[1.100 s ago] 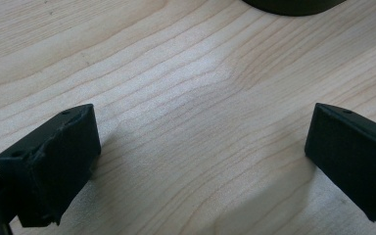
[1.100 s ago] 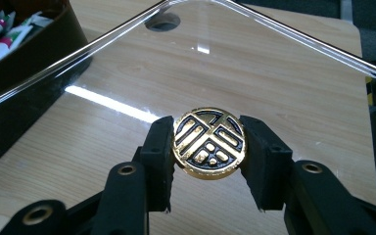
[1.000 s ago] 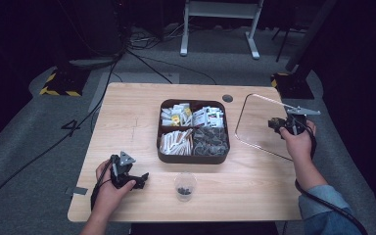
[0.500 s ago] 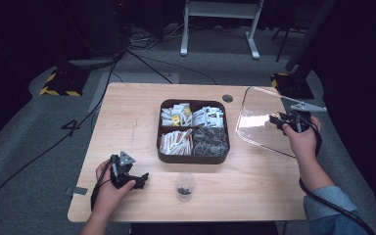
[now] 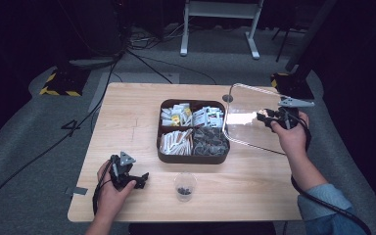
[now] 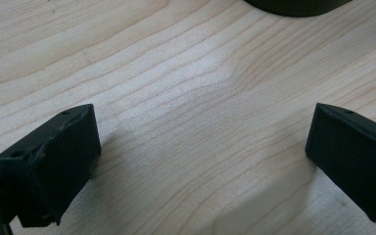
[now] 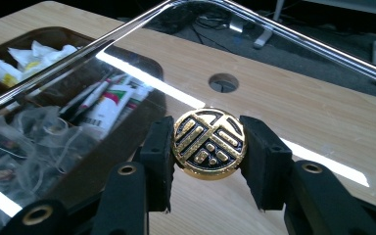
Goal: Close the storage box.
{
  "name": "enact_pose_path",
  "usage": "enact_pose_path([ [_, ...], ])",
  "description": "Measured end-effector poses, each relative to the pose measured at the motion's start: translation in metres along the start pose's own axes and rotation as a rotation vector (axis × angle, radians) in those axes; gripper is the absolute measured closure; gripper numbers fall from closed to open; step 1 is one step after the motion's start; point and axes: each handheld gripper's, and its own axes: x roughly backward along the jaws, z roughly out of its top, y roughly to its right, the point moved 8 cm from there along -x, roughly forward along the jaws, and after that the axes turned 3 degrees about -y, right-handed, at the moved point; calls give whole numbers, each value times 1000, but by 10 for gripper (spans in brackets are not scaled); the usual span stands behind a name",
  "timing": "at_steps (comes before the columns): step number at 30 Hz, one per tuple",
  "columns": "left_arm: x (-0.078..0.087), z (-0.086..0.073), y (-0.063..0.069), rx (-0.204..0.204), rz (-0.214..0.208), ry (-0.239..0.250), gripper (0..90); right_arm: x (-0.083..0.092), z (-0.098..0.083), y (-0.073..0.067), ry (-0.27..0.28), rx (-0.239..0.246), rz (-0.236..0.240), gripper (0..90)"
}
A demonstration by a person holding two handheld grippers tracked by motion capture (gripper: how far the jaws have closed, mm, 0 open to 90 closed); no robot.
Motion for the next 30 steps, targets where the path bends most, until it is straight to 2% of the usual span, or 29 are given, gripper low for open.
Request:
enact_pose_path([
  [15, 0, 0, 0, 0, -5, -4, 2, -22, 29, -54, -25, 57, 87, 588],
  [22, 0, 0, 0, 1, -1, -2, 2, -35, 34, -84, -17, 30, 152, 588],
  [30, -1, 1, 0, 6, -2, 3, 0, -51, 40, -113, -37, 60, 171, 588],
])
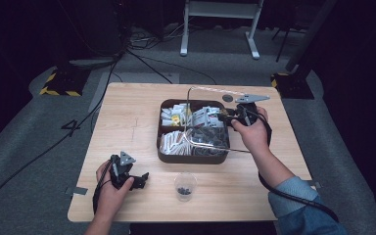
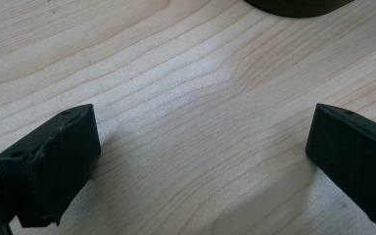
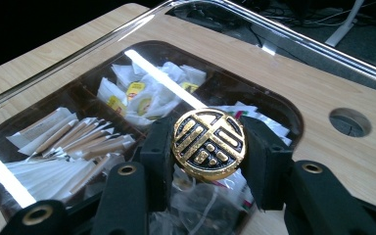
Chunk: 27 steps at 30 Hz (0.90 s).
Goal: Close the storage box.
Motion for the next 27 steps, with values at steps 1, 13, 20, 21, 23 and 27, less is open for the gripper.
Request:
enact_pose_path([
  [1, 0, 0, 0, -4, -2, 1, 0, -2, 1, -2, -1, 6, 1, 588],
  [13, -2, 2, 0, -9, -7, -1, 0, -24, 7, -23, -22, 18, 19, 588],
  [20, -2, 2, 0, -9, -7, 0, 0, -37, 9, -30, -39, 23, 33, 588],
  [21, -2, 2, 0, -8, -7, 0, 0, -39, 9, -31, -44, 21, 35, 588],
  [23, -2, 2, 0, -9, -7, 0, 0, -43, 8, -32, -50, 22, 36, 588],
  [27, -2, 2, 0, -8, -7, 0, 0, -51, 6, -35, -65, 25, 41, 588],
])
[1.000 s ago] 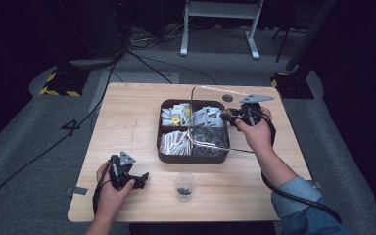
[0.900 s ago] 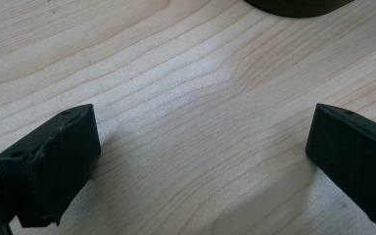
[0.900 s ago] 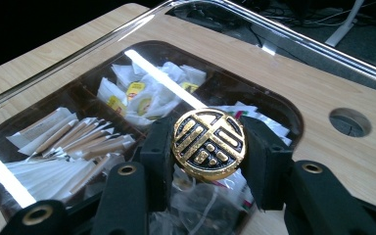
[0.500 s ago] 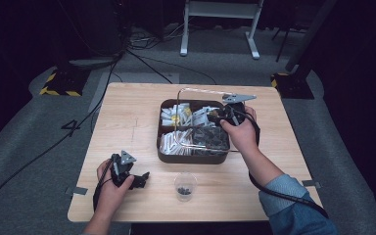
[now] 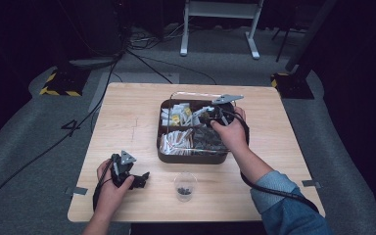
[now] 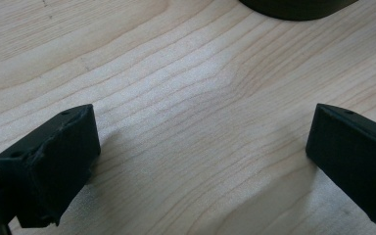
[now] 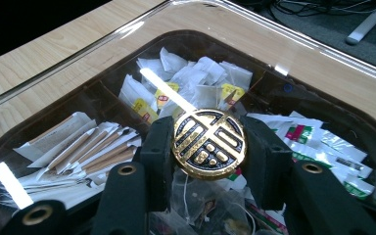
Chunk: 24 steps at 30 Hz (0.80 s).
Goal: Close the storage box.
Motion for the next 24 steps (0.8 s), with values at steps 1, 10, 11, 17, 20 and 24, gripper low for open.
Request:
enact_pose_path([
  [1, 0, 0, 0, -1, 0, -1, 0, -2, 0, -1, 0, 3, 3, 588],
  [10, 0, 0, 0, -6, -2, 0, 0, -21, -5, -8, -29, 12, 16, 588],
  [11, 0, 0, 0, -7, -2, 0, 0, -22, -5, -8, -29, 15, 15, 588],
  [17, 0, 0, 0, -7, -2, 0, 0, -30, -6, -9, -35, 15, 10, 588],
  [20, 0, 0, 0, -7, -3, 0, 0, -33, -6, -9, -38, 16, 10, 588],
  [24, 0, 0, 0, -7, -2, 0, 0, -37, -7, -10, -38, 19, 7, 588],
])
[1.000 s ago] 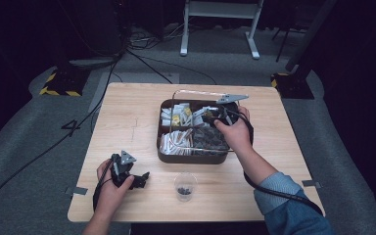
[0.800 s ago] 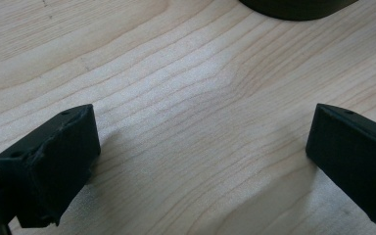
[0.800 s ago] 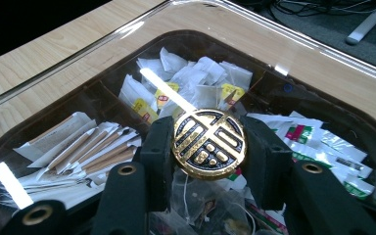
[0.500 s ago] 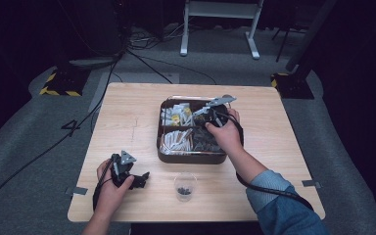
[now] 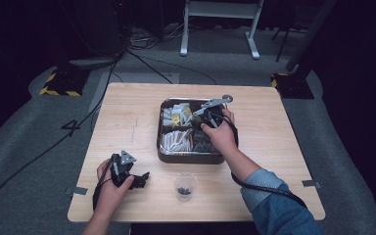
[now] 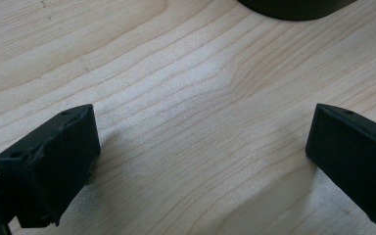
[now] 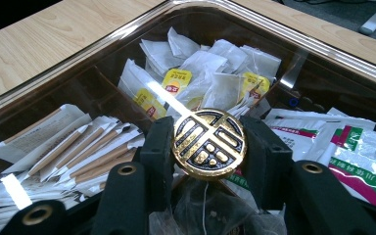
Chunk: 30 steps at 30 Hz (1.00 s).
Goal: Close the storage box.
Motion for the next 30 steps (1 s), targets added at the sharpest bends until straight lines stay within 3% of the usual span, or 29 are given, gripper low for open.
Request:
enact_pose_path([
  [30, 0, 0, 0, 1, -2, 0, 0, -17, -6, -3, -8, -22, -4, 587],
])
